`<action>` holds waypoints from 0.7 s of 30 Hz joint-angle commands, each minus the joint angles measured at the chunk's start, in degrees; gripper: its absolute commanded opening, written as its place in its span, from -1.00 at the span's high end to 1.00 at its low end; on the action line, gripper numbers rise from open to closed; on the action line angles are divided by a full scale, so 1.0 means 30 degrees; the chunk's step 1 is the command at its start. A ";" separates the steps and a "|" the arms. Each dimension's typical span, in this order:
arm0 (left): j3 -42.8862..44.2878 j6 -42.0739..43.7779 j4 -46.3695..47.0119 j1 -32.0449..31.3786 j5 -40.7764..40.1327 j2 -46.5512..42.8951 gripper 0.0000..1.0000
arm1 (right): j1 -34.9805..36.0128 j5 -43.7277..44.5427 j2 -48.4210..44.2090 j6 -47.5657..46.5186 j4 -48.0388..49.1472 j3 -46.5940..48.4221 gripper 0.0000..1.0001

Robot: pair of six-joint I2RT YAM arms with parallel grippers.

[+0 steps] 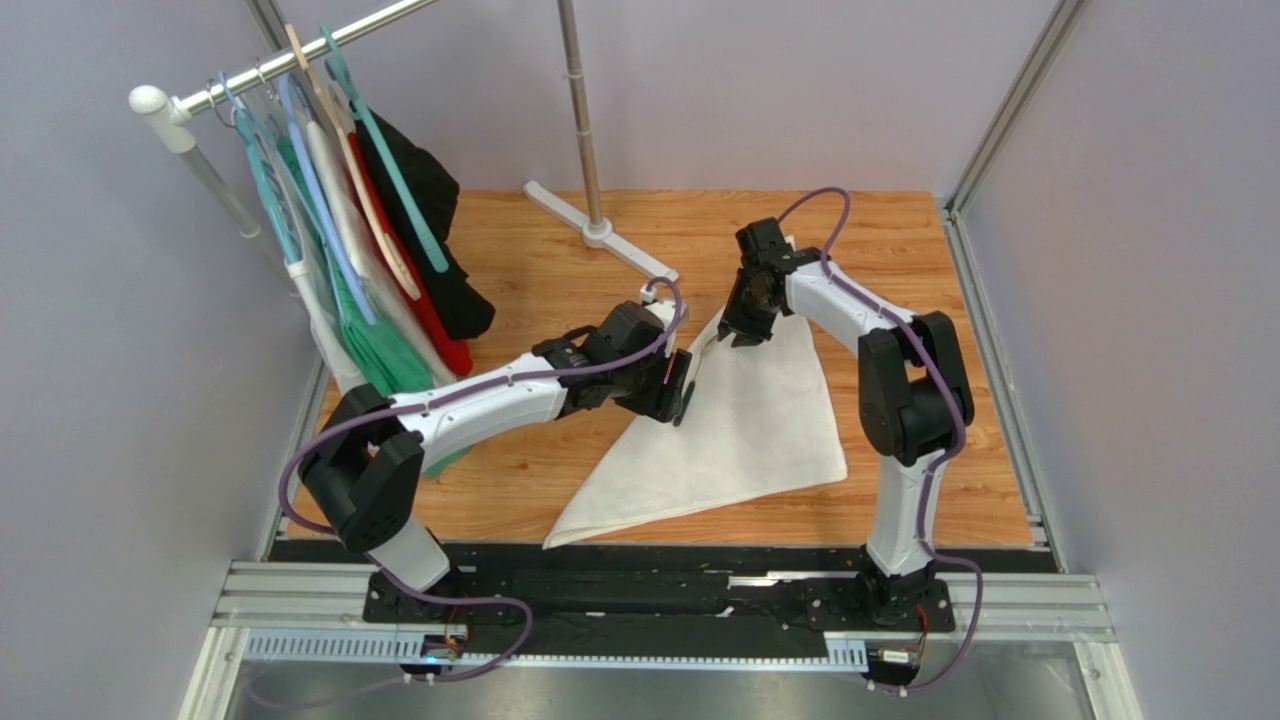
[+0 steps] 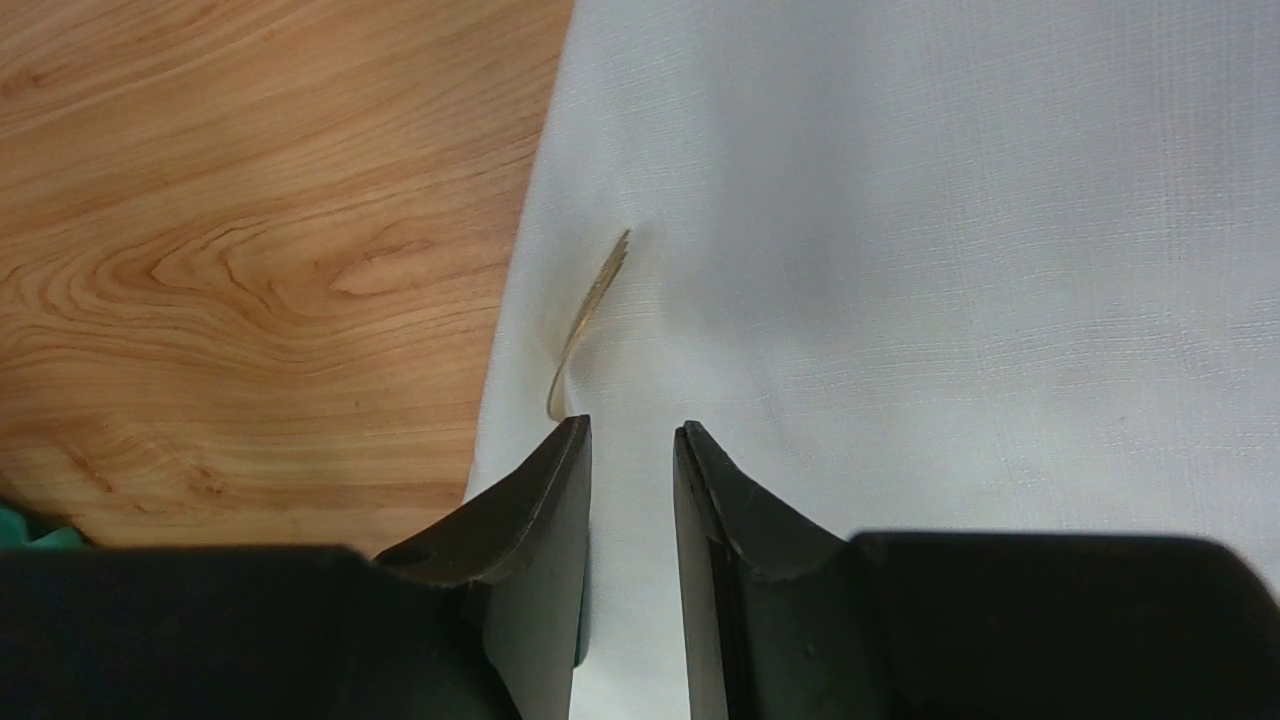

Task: Fold the napkin, place the utensils inside, and roll it up
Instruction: Place the utensil onto the napkin

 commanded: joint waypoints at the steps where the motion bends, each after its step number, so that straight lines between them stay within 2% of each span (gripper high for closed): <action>1: 0.1031 0.0232 0.0949 -0.0359 -0.0807 0.0746 -0.33 | -0.0868 -0.0542 -0.1390 0.0395 0.1454 -0.1666 0.40; 10: 0.0562 0.0115 0.3027 -0.0564 -0.1130 0.2592 -0.28 | -0.3765 -0.1216 -0.5460 0.0191 0.2481 -0.5595 0.38; 16: 0.1645 0.0525 0.3147 -0.0593 -0.0983 0.4380 -0.22 | -0.4734 -0.1333 -0.8387 -0.0278 0.2277 -0.7529 0.38; 21: 0.2027 0.0936 0.2883 -0.0564 -0.1159 0.4998 -0.18 | -0.5175 -0.1333 -0.9594 -0.0571 0.2101 -0.8350 0.37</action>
